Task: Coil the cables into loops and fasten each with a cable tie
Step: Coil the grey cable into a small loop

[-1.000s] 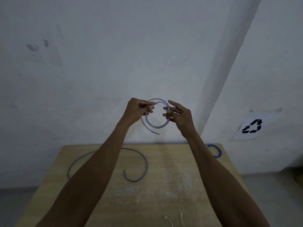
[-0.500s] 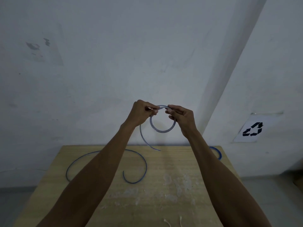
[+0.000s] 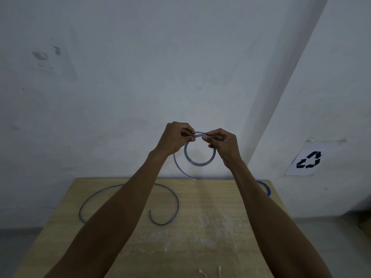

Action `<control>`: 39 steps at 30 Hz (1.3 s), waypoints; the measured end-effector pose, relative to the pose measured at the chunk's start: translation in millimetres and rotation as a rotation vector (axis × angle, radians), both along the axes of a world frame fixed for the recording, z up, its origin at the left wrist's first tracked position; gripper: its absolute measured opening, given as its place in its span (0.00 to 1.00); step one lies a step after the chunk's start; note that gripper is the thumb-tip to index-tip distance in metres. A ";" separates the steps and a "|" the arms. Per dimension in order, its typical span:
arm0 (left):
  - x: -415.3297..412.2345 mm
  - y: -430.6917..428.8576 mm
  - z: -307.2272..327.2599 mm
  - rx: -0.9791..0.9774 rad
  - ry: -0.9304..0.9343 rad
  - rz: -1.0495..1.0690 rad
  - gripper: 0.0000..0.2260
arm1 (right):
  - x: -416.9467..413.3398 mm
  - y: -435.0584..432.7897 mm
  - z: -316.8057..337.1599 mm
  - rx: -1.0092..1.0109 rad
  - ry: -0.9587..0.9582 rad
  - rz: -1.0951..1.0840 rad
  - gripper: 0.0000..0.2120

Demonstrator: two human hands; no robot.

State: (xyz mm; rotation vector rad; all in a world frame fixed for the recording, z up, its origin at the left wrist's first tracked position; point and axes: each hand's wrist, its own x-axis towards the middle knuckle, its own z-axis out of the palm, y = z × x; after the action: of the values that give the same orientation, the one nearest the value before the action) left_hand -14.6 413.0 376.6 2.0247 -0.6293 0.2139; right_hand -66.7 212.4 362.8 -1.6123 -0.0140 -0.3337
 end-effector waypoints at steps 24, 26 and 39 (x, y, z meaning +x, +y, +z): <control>-2.2 -11.6 -3.3 0.160 -0.275 -0.004 0.07 | -5.6 -15.6 -0.1 0.007 0.015 0.023 0.12; -3.3 -10.6 -0.1 0.092 -0.046 -0.127 0.07 | -6.0 -15.7 0.0 0.011 0.026 0.030 0.14; -13.1 0.1 2.6 -0.244 0.314 -0.217 0.10 | -6.1 -13.5 4.1 0.226 0.079 0.135 0.10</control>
State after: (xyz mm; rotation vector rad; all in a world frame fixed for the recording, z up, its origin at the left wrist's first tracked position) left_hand -27.7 413.1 379.2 1.6940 -0.5863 -0.1487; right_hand -72.8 198.9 366.9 -1.3916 -0.0241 -0.1604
